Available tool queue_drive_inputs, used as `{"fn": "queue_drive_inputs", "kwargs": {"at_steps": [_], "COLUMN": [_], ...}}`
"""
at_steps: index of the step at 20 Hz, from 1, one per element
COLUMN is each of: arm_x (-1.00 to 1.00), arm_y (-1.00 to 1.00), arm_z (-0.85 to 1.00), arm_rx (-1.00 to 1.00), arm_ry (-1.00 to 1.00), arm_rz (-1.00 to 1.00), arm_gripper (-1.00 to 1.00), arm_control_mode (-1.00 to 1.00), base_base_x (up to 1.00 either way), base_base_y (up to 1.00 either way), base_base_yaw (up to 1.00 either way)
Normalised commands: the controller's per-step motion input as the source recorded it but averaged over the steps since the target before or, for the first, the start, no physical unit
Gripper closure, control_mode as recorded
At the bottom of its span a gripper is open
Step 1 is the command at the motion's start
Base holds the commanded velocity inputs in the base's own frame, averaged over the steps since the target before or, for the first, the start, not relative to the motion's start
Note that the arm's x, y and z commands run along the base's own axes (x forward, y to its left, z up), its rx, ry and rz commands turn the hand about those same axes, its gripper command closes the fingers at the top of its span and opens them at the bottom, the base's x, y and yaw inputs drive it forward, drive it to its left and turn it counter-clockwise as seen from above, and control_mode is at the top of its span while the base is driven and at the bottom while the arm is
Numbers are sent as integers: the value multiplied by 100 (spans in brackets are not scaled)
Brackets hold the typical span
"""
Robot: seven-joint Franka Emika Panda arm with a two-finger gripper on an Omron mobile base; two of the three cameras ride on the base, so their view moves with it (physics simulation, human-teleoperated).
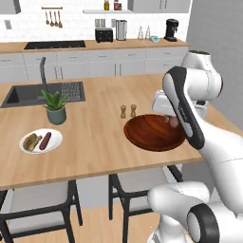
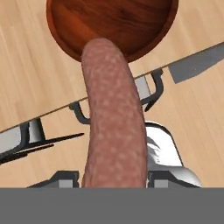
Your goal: Place one bun and one sausage from the bowl on each plate.
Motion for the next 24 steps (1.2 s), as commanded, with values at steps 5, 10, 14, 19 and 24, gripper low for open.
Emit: {"fn": "queue_drive_inputs", "kwargs": {"at_steps": [5,10,14,19,24], "arm_x": [0,0,0,0,0], "arm_y": [0,0,0,0,0], "arm_z": [0,0,0,0,0], "arm_rx": [0,0,0,0,0], "arm_ry": [0,0,0,0,0], "arm_rz": [0,0,0,0,0], "arm_gripper": [100,100,100,100,100], "arm_control_mode": [100,100,100,100,100], "base_base_x": [-94,-14,2,11,36], "base_base_y": [84,100,100,100,100], "base_base_yaw": [12,15,18,10,2]}}
